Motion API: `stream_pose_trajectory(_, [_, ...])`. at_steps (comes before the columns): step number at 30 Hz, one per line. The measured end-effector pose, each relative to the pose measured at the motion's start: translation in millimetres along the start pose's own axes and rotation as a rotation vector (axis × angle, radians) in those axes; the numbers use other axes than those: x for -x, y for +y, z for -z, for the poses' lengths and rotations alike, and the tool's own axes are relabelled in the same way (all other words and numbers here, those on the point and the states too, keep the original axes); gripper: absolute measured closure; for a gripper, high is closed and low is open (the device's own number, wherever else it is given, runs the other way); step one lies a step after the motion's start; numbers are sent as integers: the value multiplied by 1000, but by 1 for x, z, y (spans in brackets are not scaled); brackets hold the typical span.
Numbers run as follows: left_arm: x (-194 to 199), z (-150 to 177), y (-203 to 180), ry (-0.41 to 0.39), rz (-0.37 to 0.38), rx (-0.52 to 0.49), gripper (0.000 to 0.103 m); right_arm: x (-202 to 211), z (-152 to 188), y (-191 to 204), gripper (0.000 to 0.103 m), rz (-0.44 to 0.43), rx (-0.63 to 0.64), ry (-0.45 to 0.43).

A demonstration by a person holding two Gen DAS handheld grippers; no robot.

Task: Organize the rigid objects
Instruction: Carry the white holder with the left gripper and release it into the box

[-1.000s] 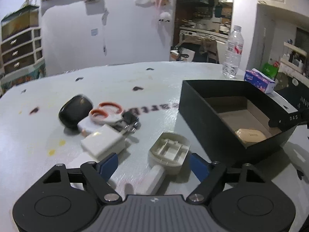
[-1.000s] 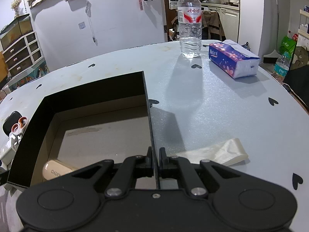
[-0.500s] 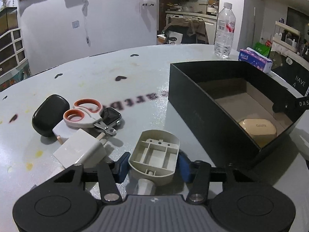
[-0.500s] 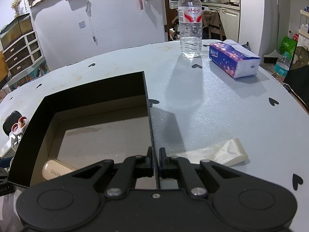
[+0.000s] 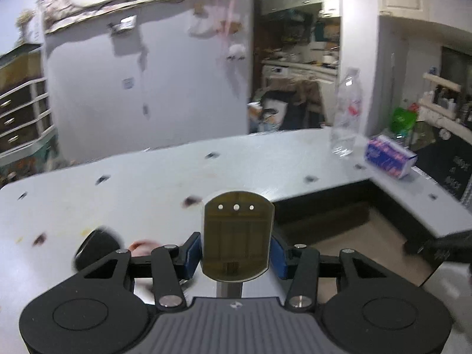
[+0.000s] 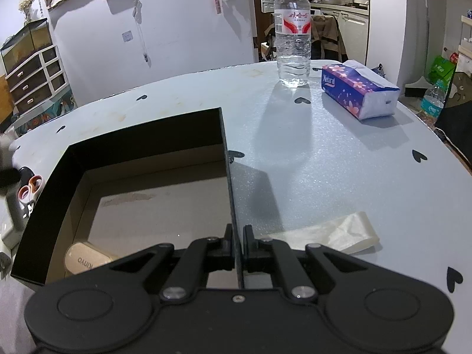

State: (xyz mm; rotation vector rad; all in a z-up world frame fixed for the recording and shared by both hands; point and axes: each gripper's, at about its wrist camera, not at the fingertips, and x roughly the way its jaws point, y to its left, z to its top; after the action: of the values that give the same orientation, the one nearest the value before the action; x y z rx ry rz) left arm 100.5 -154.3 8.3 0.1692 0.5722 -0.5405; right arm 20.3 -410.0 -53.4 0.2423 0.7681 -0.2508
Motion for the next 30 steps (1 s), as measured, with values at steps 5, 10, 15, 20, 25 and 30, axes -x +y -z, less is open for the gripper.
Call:
stream_pose_trajectory(5, [-28, -27, -43, 36, 86, -33, 54, -1, -1, 0, 98, 3, 2, 4])
stream_pose_trajectory(10, [-66, -38, -76, 151, 196, 46, 55, -1, -1, -1, 98, -6, 1, 11])
stream_pose_trajectory(15, [-96, -36, -102, 223, 244, 119, 55, -2, -1, -1, 98, -8, 3, 13])
stream_pose_trajectory(20, [-126, -29, -116, 302, 255, 212, 55, -2, -2, -2, 98, -10, 5, 15])
stream_pose_trajectory(25, [-139, -27, -119, 348, 307, 275, 54, -2, -2, -2, 98, -12, 3, 15])
stream_pose_trajectory(30, [-136, -27, -115, 353, 293, 294, 37, -2, -1, -2, 98, -12, 2, 15])
